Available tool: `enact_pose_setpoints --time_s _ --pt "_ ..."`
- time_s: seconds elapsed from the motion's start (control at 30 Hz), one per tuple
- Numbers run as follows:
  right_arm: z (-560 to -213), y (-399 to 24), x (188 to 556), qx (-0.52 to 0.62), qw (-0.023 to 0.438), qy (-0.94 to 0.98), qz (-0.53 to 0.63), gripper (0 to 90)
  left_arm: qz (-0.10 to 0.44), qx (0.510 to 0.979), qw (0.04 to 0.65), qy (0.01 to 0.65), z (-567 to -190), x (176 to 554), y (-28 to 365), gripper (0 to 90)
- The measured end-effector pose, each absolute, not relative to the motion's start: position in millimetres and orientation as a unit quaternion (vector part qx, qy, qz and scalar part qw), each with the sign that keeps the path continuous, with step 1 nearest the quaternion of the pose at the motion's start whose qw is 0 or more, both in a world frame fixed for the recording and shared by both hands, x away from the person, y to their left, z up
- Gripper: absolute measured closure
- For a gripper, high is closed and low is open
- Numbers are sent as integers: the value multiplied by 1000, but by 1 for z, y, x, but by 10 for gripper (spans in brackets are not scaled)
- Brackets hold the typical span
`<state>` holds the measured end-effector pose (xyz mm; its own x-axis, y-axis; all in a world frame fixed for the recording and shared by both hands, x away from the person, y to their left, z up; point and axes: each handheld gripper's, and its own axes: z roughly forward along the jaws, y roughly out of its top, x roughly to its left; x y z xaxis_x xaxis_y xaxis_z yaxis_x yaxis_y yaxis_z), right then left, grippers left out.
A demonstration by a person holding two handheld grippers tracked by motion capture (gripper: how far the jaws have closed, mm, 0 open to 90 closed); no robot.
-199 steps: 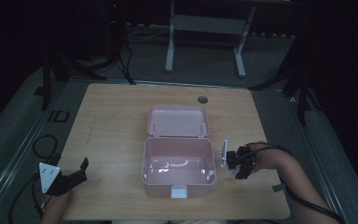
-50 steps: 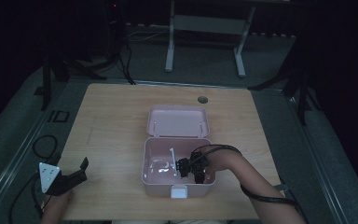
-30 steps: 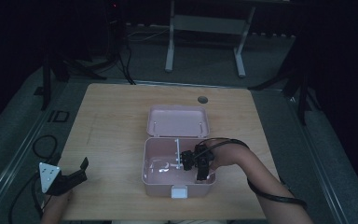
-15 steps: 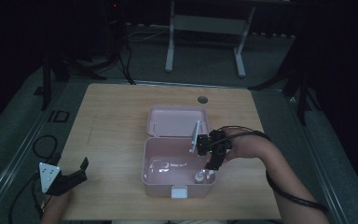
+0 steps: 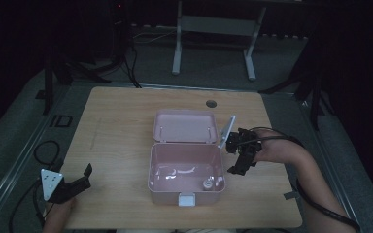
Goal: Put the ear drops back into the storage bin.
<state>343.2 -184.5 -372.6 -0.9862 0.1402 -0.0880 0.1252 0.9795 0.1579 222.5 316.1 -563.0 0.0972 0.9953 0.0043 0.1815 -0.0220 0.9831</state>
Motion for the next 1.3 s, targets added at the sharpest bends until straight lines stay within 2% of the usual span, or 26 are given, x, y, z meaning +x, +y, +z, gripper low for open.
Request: enact_pose_setpoints --time_s 0.33,0.6,0.93,1.3 --pt "-400 -214 348 96 63 989 97 139 430 570 473 515 -563 222 316 20" --pt "-433 -238 354 129 50 985 106 139 431 571 472 516 -563 222 316 20" --pt "-467 -260 355 171 64 974 135 140 431 571 472 516 -563 222 316 20" --pt "-500 -277 352 204 101 958 175 137 431 571 473 515 -563 222 316 20"
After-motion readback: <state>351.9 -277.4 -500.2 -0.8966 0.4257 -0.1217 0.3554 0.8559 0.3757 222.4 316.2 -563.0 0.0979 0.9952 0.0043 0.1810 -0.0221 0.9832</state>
